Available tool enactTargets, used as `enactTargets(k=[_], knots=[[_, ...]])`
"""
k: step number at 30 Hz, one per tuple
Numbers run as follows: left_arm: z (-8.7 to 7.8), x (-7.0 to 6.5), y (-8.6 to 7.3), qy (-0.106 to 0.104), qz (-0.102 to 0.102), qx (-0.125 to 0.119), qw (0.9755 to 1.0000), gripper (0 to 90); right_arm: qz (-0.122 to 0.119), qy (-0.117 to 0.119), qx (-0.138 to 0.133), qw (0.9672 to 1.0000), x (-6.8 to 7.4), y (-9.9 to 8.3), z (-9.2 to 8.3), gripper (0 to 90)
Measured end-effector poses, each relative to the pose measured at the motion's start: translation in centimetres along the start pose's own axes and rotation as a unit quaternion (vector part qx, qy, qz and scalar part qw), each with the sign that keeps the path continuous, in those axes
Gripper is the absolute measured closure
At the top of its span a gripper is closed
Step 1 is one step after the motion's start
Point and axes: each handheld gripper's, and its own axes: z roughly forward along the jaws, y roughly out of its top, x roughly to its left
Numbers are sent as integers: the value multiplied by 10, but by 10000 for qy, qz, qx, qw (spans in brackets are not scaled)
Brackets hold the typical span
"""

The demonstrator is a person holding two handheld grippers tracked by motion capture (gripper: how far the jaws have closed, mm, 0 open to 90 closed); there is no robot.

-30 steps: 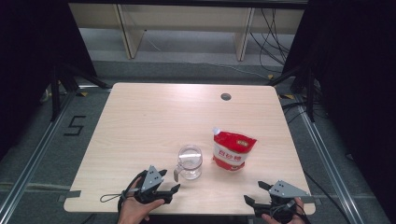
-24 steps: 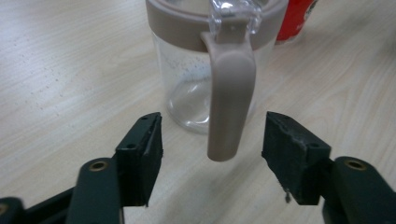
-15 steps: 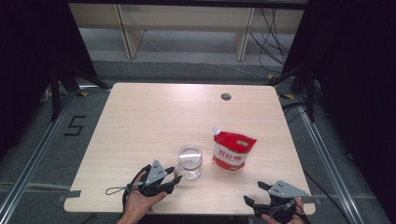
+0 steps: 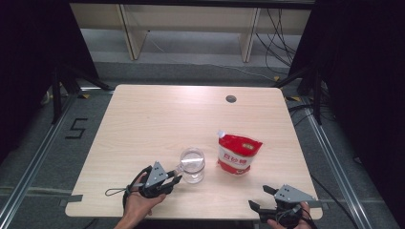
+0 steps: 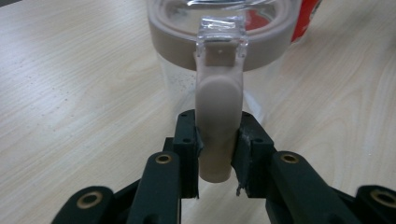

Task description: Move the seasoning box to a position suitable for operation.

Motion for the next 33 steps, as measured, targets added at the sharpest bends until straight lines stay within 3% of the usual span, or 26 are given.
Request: enactTargets(k=[3, 4, 5, 6, 7, 10, 11, 13, 14, 17, 20, 21, 26, 27, 30, 31, 33], knots=[[-1, 9, -1, 152, -136, -25, 9998, 727, -2, -3, -48, 10000, 0, 0, 0, 248], [-1, 13, -1, 230, -7, -15, 9997, 730, 30, 9, -32, 10000, 1, 0, 0, 249], [-1, 13, -1, 230, -7, -15, 9997, 733, -12, 3, -44, 10000, 0, 0, 0, 248], [-1, 15, -2, 323, -37, -23, 9995, 736, 25, 6, -36, 10000, 1, 0, 0, 247], [2, 17, -2, 384, -205, -97, 9990, 739, 1, -41, -3, 10000, 1, 0, 0, 247], [2, 18, -2, 426, -267, -88, 9987, 746, 63, 27, 17, 10000, 1, 0, 0, 247], [2, 20, -2, 381, -124, -88, 9992, 747, 75, 33, 26, 10000, 1, 0, 0, 247], [2, 21, -2, 311, -123, -99, 9994, 746, 74, 32, 17, 10000, 1, 0, 0, 247], [2, 21, -2, 311, -123, -99, 9994, 746, -99, 18, -3, 9999, -3, 0, 1, 247], [0, 23, -5, 80, -198, -159, 9996, 744, -76, 34, -19, 10000, -2, 0, 1, 247], [0, 21, -5, -1, -185, -148, 9997, 744, -48, 79, 12, 10000, -3, 0, 1, 247], [-1, 20, -5, -75, -80, -134, 9999, 744, -40, 80, 14, 10000, -3, 0, 1, 247], [-2, 15, -6, -267, -49, -163, 9995, 743, -36, 37, 9, 10000, -2, 0, 1, 247], [-3, 14, -6, -355, 71, -152, 9992, 743, -33, 50, 14, 10000, -2, 0, 1, 247], [-3, 11, -7, -379, 47, -191, 9991, 743, -48, 40, 5, 10000, -2, 0, 1, 268], [-2, 11, -7, -414, 43, -214, 9989, 743, -204, 76, -1, 9998, -3, 0, 1, 275], [-3, 11, -7, -450, 56, -194, 9988, 743, -170, 114, 22, 9998, -1, 0, 2, 275]])
